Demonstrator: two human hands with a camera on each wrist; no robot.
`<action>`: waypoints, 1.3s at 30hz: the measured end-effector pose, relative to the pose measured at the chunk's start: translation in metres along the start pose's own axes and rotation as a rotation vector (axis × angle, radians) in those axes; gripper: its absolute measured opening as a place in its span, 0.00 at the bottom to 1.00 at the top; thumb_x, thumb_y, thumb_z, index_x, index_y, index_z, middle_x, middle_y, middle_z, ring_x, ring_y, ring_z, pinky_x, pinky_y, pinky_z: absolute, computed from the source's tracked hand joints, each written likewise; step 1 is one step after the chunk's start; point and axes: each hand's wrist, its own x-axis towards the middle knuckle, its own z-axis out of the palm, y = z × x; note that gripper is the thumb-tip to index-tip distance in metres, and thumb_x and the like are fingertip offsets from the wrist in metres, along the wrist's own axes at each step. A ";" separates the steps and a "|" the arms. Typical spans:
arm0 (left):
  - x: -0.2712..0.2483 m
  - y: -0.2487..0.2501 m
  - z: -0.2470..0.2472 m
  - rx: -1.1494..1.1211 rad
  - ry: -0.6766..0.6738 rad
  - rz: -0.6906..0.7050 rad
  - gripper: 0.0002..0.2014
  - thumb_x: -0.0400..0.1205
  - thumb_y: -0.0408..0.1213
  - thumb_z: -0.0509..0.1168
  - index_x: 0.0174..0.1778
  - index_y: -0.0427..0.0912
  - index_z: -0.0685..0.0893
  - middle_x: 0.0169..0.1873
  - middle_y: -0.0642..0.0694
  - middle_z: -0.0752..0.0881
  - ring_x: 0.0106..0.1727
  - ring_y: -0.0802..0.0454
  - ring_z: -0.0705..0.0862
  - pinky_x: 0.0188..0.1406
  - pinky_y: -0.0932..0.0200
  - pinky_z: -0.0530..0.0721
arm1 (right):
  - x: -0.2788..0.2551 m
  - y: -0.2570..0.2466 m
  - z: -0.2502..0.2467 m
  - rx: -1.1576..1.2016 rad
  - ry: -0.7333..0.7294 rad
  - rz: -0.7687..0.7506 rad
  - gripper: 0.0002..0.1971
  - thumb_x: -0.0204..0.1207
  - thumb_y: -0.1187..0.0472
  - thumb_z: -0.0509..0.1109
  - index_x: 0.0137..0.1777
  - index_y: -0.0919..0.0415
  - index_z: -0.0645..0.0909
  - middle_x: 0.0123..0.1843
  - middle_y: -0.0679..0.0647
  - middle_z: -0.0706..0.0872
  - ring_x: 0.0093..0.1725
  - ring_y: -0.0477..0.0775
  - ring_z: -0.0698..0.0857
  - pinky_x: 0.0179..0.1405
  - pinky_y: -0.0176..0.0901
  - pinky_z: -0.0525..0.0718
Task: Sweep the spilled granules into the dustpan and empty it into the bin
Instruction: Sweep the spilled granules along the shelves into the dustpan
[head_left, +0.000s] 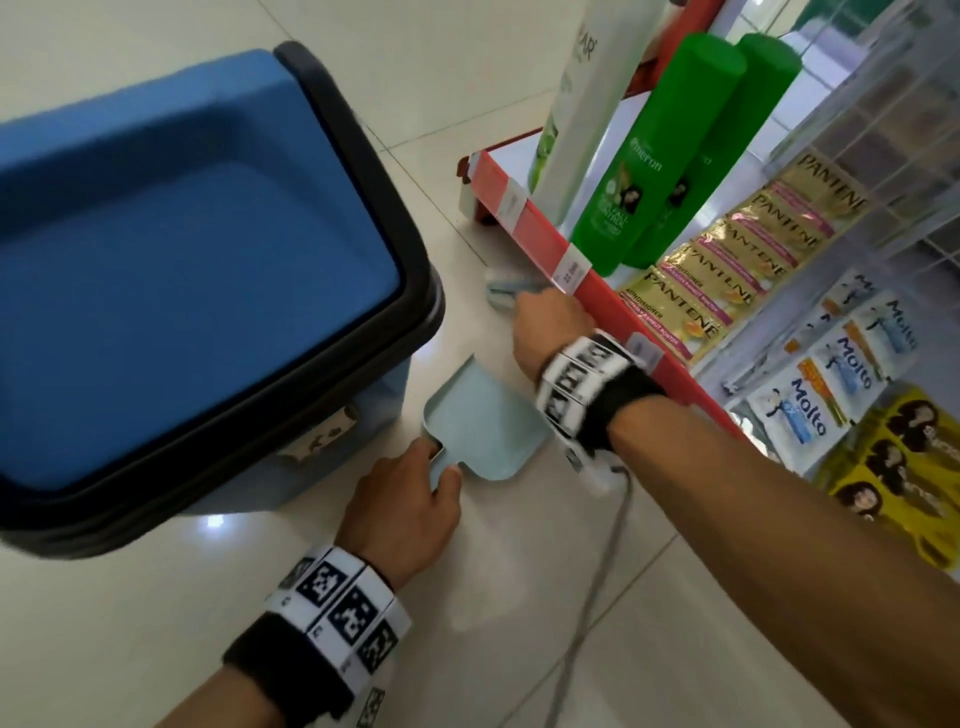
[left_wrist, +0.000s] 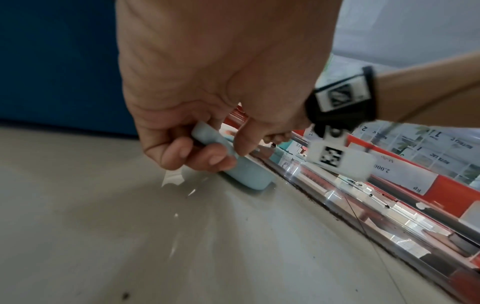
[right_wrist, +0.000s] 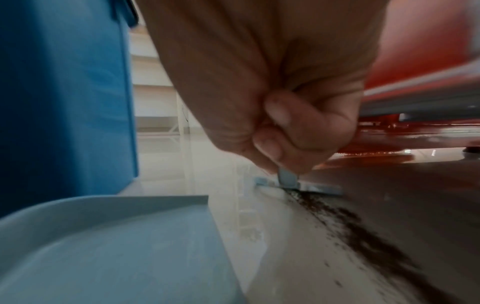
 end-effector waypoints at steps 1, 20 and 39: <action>-0.002 0.000 -0.001 -0.004 -0.003 0.001 0.19 0.87 0.49 0.57 0.71 0.47 0.78 0.60 0.42 0.88 0.62 0.42 0.85 0.62 0.46 0.82 | -0.014 0.007 -0.001 -0.005 -0.016 0.007 0.14 0.81 0.68 0.58 0.56 0.66 0.85 0.56 0.65 0.88 0.57 0.67 0.87 0.49 0.51 0.84; -0.019 -0.004 0.000 0.026 -0.030 0.022 0.18 0.88 0.48 0.56 0.70 0.46 0.78 0.57 0.43 0.88 0.60 0.42 0.84 0.63 0.46 0.81 | 0.007 -0.012 -0.022 0.641 0.156 0.043 0.15 0.84 0.67 0.60 0.69 0.60 0.75 0.59 0.60 0.86 0.53 0.62 0.86 0.57 0.58 0.88; -0.024 -0.003 0.002 0.015 -0.023 0.071 0.16 0.87 0.48 0.56 0.66 0.46 0.79 0.43 0.44 0.87 0.51 0.42 0.87 0.54 0.49 0.84 | -0.008 -0.005 0.003 0.247 0.092 -0.108 0.16 0.84 0.64 0.60 0.71 0.62 0.74 0.48 0.63 0.87 0.42 0.63 0.87 0.43 0.52 0.88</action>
